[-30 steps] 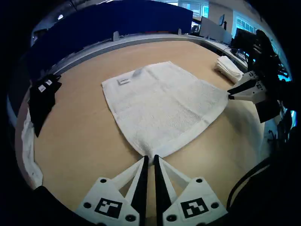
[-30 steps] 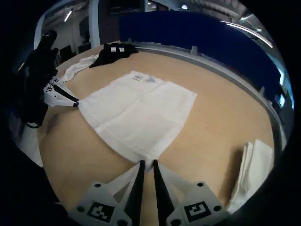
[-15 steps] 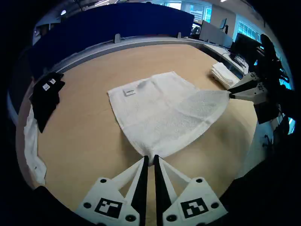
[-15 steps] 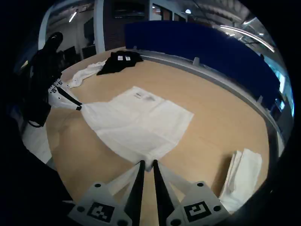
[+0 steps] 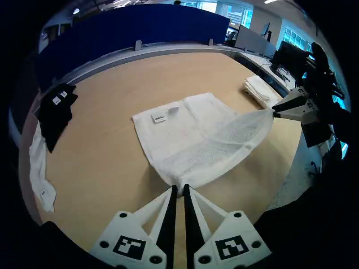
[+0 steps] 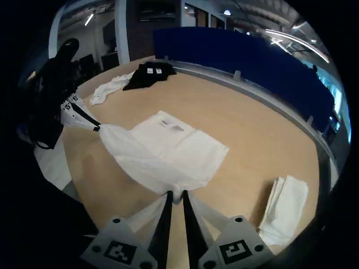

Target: Fold towel

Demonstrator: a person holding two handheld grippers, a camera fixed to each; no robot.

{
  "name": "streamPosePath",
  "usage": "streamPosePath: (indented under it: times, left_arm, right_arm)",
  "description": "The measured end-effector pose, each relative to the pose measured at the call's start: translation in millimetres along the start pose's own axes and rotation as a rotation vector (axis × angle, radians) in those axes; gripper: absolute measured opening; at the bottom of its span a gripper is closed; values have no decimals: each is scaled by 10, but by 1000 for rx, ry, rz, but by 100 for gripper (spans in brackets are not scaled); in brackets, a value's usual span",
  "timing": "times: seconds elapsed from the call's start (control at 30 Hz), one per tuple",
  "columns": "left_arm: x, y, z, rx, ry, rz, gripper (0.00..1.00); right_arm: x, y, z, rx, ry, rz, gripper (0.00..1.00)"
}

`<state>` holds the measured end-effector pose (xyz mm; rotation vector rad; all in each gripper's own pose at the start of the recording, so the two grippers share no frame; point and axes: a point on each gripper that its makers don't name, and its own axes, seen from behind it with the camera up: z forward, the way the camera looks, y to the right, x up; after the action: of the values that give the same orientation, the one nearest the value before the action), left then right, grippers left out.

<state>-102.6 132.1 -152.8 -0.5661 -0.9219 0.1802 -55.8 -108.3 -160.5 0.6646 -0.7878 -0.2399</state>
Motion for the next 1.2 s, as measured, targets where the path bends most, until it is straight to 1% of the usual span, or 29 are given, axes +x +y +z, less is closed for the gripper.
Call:
streamPosePath:
  times: [0.27,0.4,0.67,0.87,1.07,1.2]
  left_arm:
    - [116,-50,15,3,6,-5,11]
    - [242,-130,65,16,17,-10,11]
    - [534,-305,228,47,42,1,11]
    - [729,-461,378,74,47,12,11]
    - [840,-574,525,84,34,11,11]
    - [870,-642,580,91,26,11,12]
  right_arm:
    - [84,82,31,-11,7,-4,17]
    - [162,169,81,-19,11,-7,17]
    - [324,426,285,-59,12,-23,17]
    - [448,604,473,-74,16,-20,17]
    - [504,757,656,-90,1,-8,17]
    - [519,798,716,-90,-2,-7,17]
